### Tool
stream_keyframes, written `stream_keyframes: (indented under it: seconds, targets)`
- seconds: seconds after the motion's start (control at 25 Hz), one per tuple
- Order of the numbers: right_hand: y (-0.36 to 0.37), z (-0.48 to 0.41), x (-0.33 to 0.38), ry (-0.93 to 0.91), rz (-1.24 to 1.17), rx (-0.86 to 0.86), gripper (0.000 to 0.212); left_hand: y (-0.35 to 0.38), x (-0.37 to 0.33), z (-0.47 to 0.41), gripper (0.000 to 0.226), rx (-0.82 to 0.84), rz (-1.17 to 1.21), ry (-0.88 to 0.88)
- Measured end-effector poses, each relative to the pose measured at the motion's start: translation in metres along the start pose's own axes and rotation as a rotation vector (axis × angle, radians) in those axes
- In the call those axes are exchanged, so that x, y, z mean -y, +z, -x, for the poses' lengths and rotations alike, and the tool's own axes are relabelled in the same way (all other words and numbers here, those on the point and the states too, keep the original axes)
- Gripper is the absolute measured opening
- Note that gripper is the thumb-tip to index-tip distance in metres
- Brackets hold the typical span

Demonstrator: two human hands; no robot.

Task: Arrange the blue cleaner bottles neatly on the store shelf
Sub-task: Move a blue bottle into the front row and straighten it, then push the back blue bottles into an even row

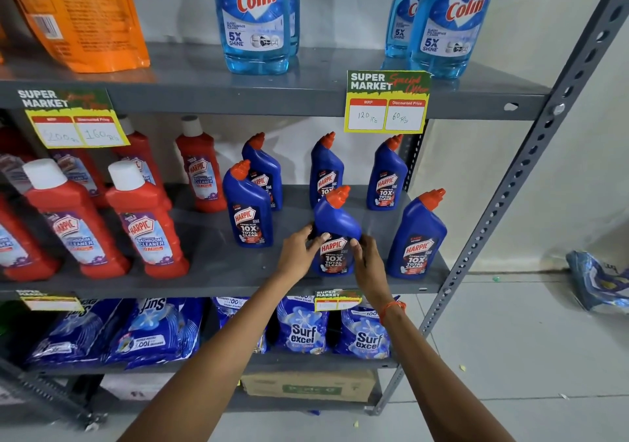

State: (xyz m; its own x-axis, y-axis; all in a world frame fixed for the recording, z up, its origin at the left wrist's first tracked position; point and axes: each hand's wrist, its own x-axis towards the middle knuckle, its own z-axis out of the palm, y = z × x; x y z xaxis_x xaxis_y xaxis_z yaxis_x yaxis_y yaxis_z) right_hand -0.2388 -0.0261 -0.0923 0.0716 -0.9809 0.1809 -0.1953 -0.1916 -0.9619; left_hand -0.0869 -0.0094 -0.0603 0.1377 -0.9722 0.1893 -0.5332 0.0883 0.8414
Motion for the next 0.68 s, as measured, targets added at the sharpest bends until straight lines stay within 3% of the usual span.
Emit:
stream_keyframes:
  seconds: [0.12,0.2,0.36,0.52,0.68]
  targets:
    - [0.003,0.004,0.004,0.012,-0.03,-0.019,0.031,0.0,-0.001,0.002,0.047,0.004,-0.011,-0.002]
    - [0.009,0.005,0.016,-0.03,-0.032,-0.15,0.04,-0.003,-0.005,0.005,0.058,-0.006,-0.003,0.0]
    - [0.028,-0.004,0.071,-0.298,-0.06,-0.394,0.041,-0.023,-0.022,0.0,0.062,-0.179,-0.014,0.1]
    - [0.06,-0.015,0.112,-0.516,-0.068,-0.388,0.039,-0.057,-0.028,-0.008,0.06,-0.363,-0.027,0.271]
    - [0.102,-0.019,0.118,-0.543,-0.022,-0.315,0.037,-0.086,-0.002,-0.015,0.062,-0.466,-0.031,0.199]
